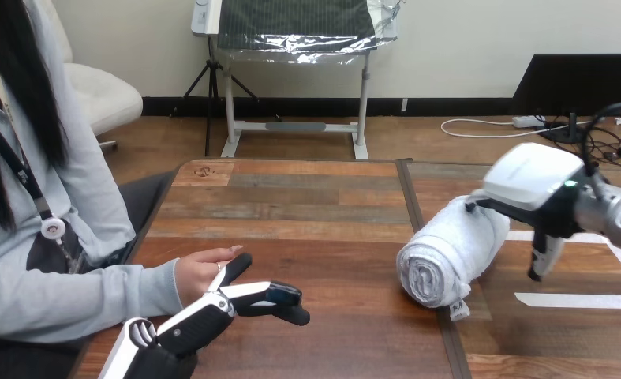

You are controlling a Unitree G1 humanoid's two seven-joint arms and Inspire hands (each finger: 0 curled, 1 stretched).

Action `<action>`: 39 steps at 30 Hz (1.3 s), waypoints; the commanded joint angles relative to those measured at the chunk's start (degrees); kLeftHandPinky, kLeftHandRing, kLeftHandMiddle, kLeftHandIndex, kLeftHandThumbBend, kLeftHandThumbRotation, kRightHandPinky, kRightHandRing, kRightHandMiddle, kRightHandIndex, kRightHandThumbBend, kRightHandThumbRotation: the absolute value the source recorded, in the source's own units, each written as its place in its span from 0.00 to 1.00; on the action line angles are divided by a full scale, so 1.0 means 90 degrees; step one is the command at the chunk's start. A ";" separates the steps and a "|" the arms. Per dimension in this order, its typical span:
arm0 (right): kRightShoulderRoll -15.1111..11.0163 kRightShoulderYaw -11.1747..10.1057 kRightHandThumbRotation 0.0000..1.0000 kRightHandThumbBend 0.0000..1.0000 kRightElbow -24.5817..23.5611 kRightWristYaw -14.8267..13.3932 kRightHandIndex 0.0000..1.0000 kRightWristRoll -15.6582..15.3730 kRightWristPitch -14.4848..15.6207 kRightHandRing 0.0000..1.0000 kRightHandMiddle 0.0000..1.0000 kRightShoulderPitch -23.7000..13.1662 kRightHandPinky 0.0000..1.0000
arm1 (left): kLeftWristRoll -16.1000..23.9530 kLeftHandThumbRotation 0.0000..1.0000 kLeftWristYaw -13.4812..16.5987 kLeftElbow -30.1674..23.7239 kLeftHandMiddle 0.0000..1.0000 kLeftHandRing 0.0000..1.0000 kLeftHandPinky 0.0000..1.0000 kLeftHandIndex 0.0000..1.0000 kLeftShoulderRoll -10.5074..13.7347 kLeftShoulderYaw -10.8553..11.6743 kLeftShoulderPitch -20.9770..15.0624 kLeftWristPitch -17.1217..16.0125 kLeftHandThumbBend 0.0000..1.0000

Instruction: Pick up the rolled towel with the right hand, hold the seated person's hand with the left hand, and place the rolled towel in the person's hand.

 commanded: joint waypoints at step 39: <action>0.0872 0.0700 0.32 1.00 0.0559 -0.0516 0.90 0.0251 0.0685 0.87 0.84 -0.0566 0.82 | 0.0549 0.44 0.0689 -0.0161 0.67 0.69 0.99 0.75 -0.0162 -0.0269 -0.0001 -0.0487 0.82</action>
